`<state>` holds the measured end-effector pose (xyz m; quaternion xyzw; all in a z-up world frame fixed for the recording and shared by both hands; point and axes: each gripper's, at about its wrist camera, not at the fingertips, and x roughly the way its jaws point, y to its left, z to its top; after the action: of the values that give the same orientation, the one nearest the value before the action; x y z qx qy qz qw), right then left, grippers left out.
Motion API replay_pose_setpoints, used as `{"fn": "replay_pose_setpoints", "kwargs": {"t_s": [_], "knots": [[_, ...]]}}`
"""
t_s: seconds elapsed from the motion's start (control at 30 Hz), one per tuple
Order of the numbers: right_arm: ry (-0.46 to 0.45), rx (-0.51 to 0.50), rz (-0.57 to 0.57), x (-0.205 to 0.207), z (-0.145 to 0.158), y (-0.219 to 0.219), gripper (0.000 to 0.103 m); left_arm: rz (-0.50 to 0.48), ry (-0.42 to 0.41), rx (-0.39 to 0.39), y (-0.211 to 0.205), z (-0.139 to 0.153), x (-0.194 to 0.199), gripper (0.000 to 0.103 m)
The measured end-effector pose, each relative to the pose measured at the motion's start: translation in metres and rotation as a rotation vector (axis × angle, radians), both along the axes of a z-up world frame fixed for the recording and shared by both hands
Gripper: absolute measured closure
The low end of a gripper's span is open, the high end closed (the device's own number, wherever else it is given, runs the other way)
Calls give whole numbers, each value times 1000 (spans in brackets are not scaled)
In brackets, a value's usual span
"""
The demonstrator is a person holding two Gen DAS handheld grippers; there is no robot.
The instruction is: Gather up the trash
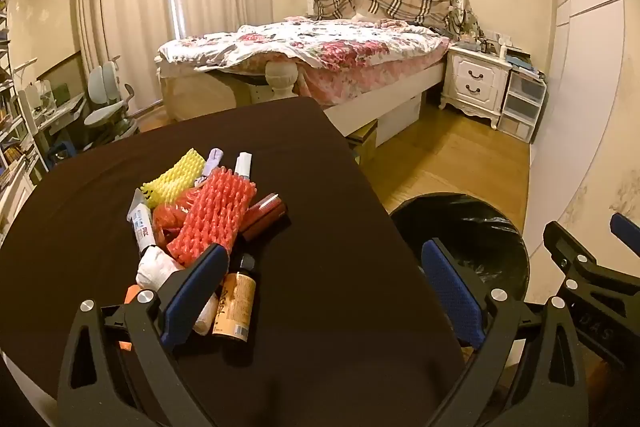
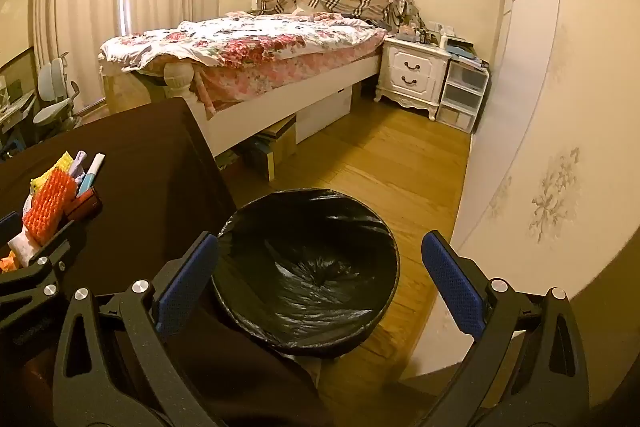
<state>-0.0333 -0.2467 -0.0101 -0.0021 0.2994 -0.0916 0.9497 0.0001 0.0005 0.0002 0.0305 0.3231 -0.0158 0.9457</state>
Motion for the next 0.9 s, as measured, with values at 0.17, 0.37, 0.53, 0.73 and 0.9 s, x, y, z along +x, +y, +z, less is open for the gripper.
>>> {"fn": "replay_pose_setpoints", "kwargs": {"t_s": [0.17, 0.37, 0.53, 0.73, 0.9], "knots": [[1, 2, 3, 1, 2, -1, 4, -3, -4, 6, -1, 0, -1, 6], [14, 6, -4, 1, -7, -1, 4, 2, 6, -10, 4, -2, 1, 6], [18, 8, -4, 1, -6, -2, 4, 0, 5, -8, 5, -2, 0, 6], [26, 15, -6, 1, -10, -1, 4, 5, 12, -12, 3, -1, 2, 6], [31, 18, -7, 2, -12, -1, 4, 4, 15, -11, 3, -1, 2, 6]]}}
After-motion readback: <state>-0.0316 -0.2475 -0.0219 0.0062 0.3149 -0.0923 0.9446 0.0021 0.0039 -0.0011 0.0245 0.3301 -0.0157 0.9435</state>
